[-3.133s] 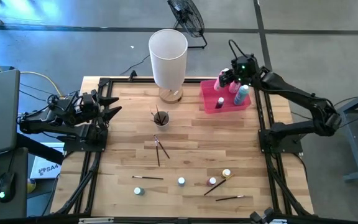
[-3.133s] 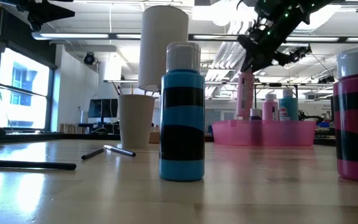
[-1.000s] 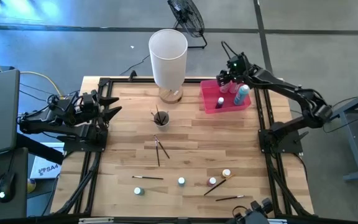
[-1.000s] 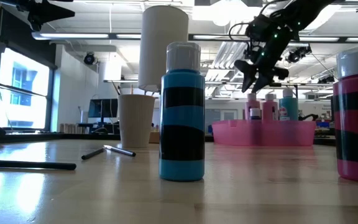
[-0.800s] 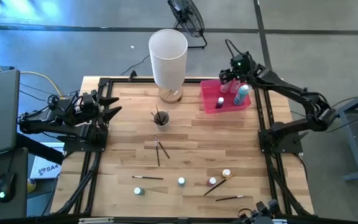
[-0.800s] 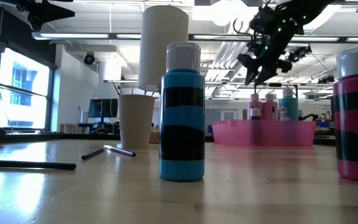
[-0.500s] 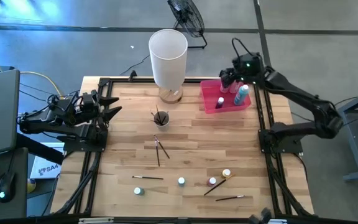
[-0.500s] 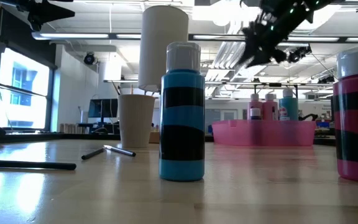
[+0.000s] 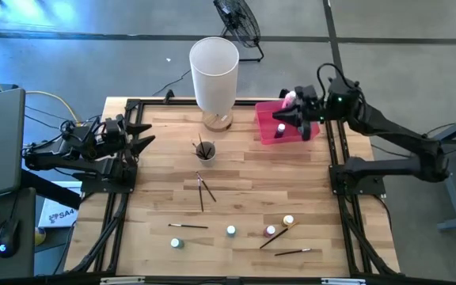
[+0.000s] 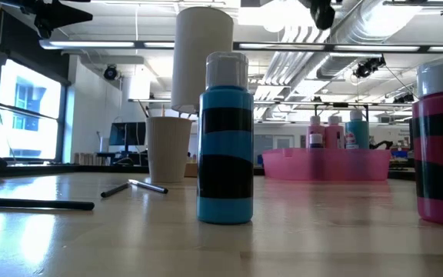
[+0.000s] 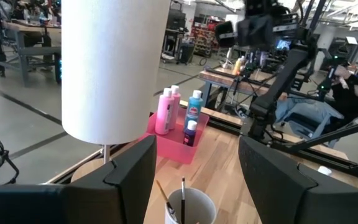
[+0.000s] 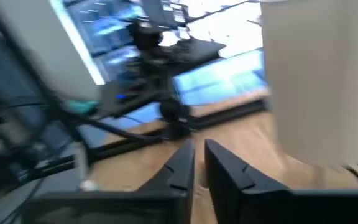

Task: Pick & Place Paint Supplies
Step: Put the small yellow paint bottle into the pink bin

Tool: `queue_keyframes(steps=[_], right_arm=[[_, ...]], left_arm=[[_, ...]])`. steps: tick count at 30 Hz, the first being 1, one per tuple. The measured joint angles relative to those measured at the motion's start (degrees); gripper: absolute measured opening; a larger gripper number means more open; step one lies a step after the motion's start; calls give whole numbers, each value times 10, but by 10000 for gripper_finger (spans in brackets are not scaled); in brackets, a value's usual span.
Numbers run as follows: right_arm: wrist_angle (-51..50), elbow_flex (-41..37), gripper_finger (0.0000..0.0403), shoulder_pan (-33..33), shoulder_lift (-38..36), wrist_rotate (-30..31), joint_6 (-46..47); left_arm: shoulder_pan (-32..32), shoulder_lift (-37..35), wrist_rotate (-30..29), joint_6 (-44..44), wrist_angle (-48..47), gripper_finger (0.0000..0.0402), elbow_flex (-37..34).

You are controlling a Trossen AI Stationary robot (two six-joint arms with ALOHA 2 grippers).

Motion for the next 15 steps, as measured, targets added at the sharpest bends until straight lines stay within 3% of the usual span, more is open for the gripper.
queue_keyframes(steps=[4,15], right_arm=[[27,0,5,32,-1,-6,0],[70,0,7,54,7,-1,-36]], left_arm=[[0,0,15,0,1,222,0],[0,0,25,-8,2,222,0]])
